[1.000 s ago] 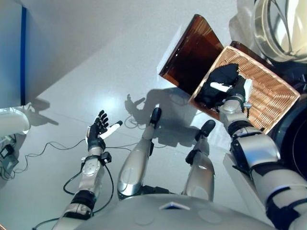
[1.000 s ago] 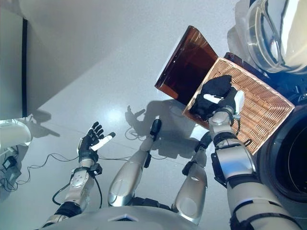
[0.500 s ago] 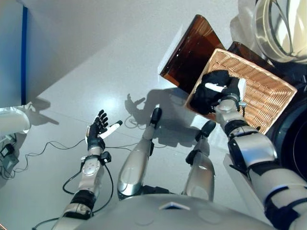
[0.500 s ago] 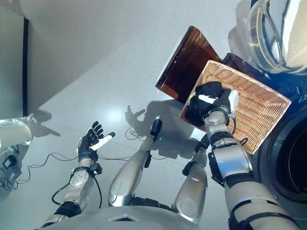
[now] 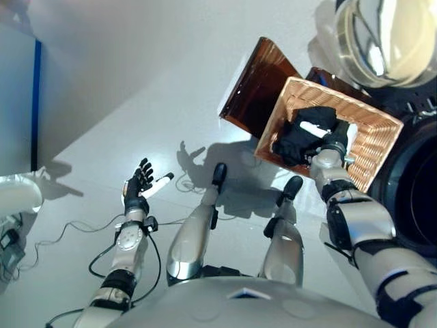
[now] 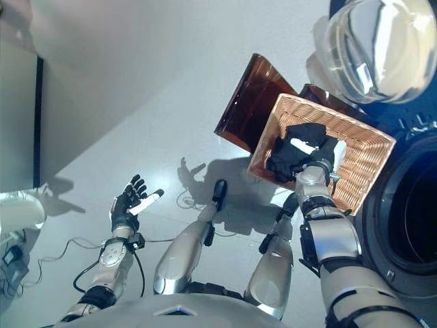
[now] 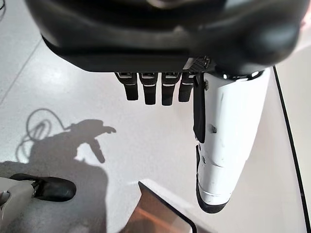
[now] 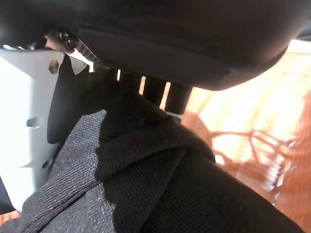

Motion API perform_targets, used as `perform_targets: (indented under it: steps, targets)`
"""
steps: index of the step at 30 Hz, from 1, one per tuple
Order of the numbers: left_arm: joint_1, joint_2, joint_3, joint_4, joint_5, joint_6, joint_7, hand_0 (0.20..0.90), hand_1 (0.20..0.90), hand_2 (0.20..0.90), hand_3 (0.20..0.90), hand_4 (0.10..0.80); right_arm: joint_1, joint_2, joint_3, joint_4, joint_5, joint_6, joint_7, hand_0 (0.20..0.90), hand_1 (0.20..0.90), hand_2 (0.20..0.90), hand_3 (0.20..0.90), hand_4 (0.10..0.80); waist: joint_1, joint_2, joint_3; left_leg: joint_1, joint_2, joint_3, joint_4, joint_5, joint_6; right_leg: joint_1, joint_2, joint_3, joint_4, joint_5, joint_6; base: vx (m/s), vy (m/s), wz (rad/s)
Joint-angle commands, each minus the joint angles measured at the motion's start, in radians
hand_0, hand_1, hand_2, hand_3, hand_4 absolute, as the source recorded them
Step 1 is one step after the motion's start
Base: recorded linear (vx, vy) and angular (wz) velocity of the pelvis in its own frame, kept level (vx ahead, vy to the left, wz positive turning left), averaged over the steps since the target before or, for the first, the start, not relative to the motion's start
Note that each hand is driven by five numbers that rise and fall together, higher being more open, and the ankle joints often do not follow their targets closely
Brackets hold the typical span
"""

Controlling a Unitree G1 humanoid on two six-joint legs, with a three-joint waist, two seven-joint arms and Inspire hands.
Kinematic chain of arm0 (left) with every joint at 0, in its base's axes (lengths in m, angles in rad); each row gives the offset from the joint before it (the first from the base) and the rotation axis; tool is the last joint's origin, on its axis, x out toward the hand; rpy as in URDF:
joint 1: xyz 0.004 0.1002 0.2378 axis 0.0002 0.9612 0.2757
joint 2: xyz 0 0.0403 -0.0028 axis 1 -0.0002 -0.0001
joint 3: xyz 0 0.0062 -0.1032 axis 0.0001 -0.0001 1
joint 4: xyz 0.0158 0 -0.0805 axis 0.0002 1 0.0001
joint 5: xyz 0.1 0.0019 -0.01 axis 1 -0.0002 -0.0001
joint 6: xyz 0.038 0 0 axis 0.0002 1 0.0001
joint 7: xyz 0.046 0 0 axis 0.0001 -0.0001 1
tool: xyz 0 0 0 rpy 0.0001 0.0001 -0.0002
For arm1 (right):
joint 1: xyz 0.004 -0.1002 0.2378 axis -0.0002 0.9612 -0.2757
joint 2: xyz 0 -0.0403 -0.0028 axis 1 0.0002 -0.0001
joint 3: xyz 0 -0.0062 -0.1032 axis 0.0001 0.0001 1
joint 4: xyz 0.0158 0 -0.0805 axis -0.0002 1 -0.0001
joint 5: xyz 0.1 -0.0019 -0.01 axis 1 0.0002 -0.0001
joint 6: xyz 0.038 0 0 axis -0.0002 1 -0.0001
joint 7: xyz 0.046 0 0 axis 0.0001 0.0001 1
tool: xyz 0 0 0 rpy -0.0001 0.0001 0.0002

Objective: Pick up the clothes and place them into the washing machine

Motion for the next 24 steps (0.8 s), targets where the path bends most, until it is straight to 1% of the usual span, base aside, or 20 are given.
perform_targets:
  steps: [1,2,5,6,7,9,10,11,12,14,15,17,19,21,24]
  targets:
    - [0.031,0.051,0.016,0.030,-0.025,-0.060,0.000,0.900,0.900,0.900,0.900,0.800,0.055,-0.056,-0.010,-0.073,0.068,-0.107,-0.011,0.200,0.200,0.200,0.200,0.300,-0.004,-0.021,-0.105,-0.033,0.000,0.005,-0.010,-0.014,-0.062,0.017,-0.038,0.038,0.008,-0.036,0.044,0.041,-0.017,-0.12]
    - [0.031,0.051,0.016,0.030,-0.025,-0.060,0.000,0.900,0.900,0.900,0.900,0.800,0.055,-0.056,-0.010,-0.073,0.068,-0.107,-0.011,0.200,0.200,0.200,0.200,0.300,-0.004,-0.021,-0.105,-0.033,0.000,0.005,-0.010,-0.014,-0.062,0.018,-0.038,0.039,0.008,-0.036,0.044,0.077,-0.048,-0.14]
    - [0.032,0.039,0.023,0.040,-0.039,-0.059,-0.013,0.900,0.900,0.900,0.900,0.800,0.131,-0.038,-0.057,-0.143,0.149,-0.152,0.027,0.200,0.200,0.200,0.200,0.300,-0.027,-0.024,-0.120,-0.008,0.009,0.014,-0.010,-0.023,-0.062,0.033,-0.026,0.047,0.010,-0.049,0.039,0.062,-0.040,-0.11]
    - [0.033,0.040,0.022,0.041,-0.039,-0.059,-0.014,0.900,0.900,0.900,0.900,0.800,0.135,-0.037,-0.058,-0.145,0.150,-0.152,0.027,0.200,0.200,0.200,0.200,0.300,-0.025,-0.024,-0.120,-0.006,0.009,0.015,-0.010,-0.024,-0.062,0.034,-0.026,0.047,0.010,-0.049,0.039,0.065,-0.034,-0.08]
    - [0.030,0.032,0.024,0.065,-0.049,-0.060,-0.018,0.900,0.900,0.900,0.900,0.800,0.191,-0.006,-0.101,-0.212,0.232,-0.191,0.060,0.200,0.200,0.200,0.200,0.300,-0.041,-0.028,-0.127,0.011,0.014,0.025,-0.010,-0.031,-0.062,0.043,-0.017,0.055,0.009,-0.057,0.037,0.066,-0.026,-0.10]
    - [0.028,0.027,0.024,0.074,-0.054,-0.059,-0.019,0.900,0.900,0.900,0.900,0.800,0.219,0.012,-0.118,-0.235,0.263,-0.208,0.072,0.200,0.200,0.200,0.200,0.300,-0.045,-0.031,-0.131,0.017,0.015,0.029,-0.010,-0.034,-0.061,0.048,-0.014,0.059,0.008,-0.060,0.037,0.081,-0.030,-0.20]
    - [0.020,0.015,0.020,0.107,-0.068,-0.060,-0.020,0.900,0.900,0.900,0.900,0.800,0.267,0.062,-0.191,-0.287,0.416,-0.273,0.112,0.200,0.200,0.200,0.200,0.300,-0.060,-0.032,-0.136,0.041,0.023,0.037,-0.010,-0.047,-0.062,0.064,-0.007,0.066,0.010,-0.074,0.036,0.059,-0.027,-0.28]
    - [0.019,0.016,0.019,0.108,-0.069,-0.060,-0.021,0.900,0.900,0.900,0.900,0.800,0.268,0.061,-0.192,-0.286,0.418,-0.274,0.115,0.200,0.200,0.200,0.200,0.300,-0.060,-0.034,-0.136,0.036,0.021,0.038,-0.010,-0.042,-0.062,0.060,-0.009,0.067,0.009,-0.068,0.036,0.102,-0.035,-0.21]
    - [0.014,0.002,0.012,0.121,-0.089,-0.057,-0.026,0.900,0.900,0.900,0.900,0.800,0.303,0.105,-0.260,-0.308,0.556,-0.332,0.155,0.200,0.200,0.200,0.200,0.300,-0.072,-0.029,-0.142,0.050,0.023,0.041,-0.010,-0.048,-0.062,0.070,-0.006,0.073,0.011,-0.075,0.033,0.040,-0.006,-0.22]
    - [0.012,-0.012,-0.001,0.126,-0.113,-0.060,-0.035,0.900,0.900,0.900,0.900,0.800,0.309,0.136,-0.346,-0.298,0.720,-0.387,0.184,0.200,0.200,0.200,0.200,0.300,-0.081,-0.018,-0.148,0.059,0.024,0.042,-0.010,-0.059,-0.064,0.076,-0.002,0.077,0.012,-0.087,0.031,0.061,-0.002,-0.16]
    - [0.014,-0.019,-0.004,0.126,-0.121,-0.057,-0.036,0.900,0.900,0.900,0.900,0.800,0.303,0.144,-0.384,-0.280,0.784,-0.405,0.191,0.200,0.200,0.200,0.200,0.300,-0.085,-0.010,-0.149,0.056,0.020,0.043,-0.010,-0.053,-0.063,0.071,-0.002,0.080,0.012,-0.082,0.030,0.023,0.019,-0.08]
    - [0.018,-0.025,-0.015,0.130,-0.137,-0.056,-0.045,0.900,0.900,0.900,0.900,0.800,0.286,0.139,-0.432,-0.239,0.872,-0.421,0.201,0.200,0.200,0.200,0.200,0.300,-0.085,0.003,-0.153,0.056,0.018,0.049,-0.010,-0.056,-0.063,0.068,-0.001,0.085,0.012,-0.084,0.028,-0.006,0.012,-0.02]
    - [0.021,-0.030,-0.029,0.135,-0.158,-0.056,-0.052,0.900,0.900,0.900,0.900,0.800,0.255,0.115,-0.475,-0.221,0.951,-0.435,0.215,0.200,0.200,0.200,0.200,0.300,-0.087,0.017,-0.153,0.054,0.019,0.058,-0.010,-0.058,-0.061,0.058,0.001,0.091,0.013,-0.084,0.027,0.000,0.000,0.00]
    - [0.021,-0.033,-0.034,0.136,-0.163,-0.054,-0.054,0.900,0.900,0.900,0.900,0.800,0.244,0.099,-0.483,-0.201,0.955,-0.437,0.211,0.200,0.200,0.200,0.200,0.300,-0.086,0.021,-0.152,0.053,0.020,0.062,-0.010,-0.059,-0.060,0.054,0.002,0.096,0.013,-0.084,0.026,-0.002,0.008,-0.16]
    - [0.023,-0.040,-0.067,0.135,-0.182,-0.056,-0.058,0.900,0.900,0.900,0.900,0.800,0.191,0.064,-0.520,-0.195,1.008,-0.464,0.194,0.200,0.200,0.200,0.200,0.300,-0.094,0.039,-0.146,0.046,0.022,0.072,-0.010,-0.058,-0.060,0.033,0.009,0.110,0.018,-0.084,0.021,-0.007,0.003,-0.15]
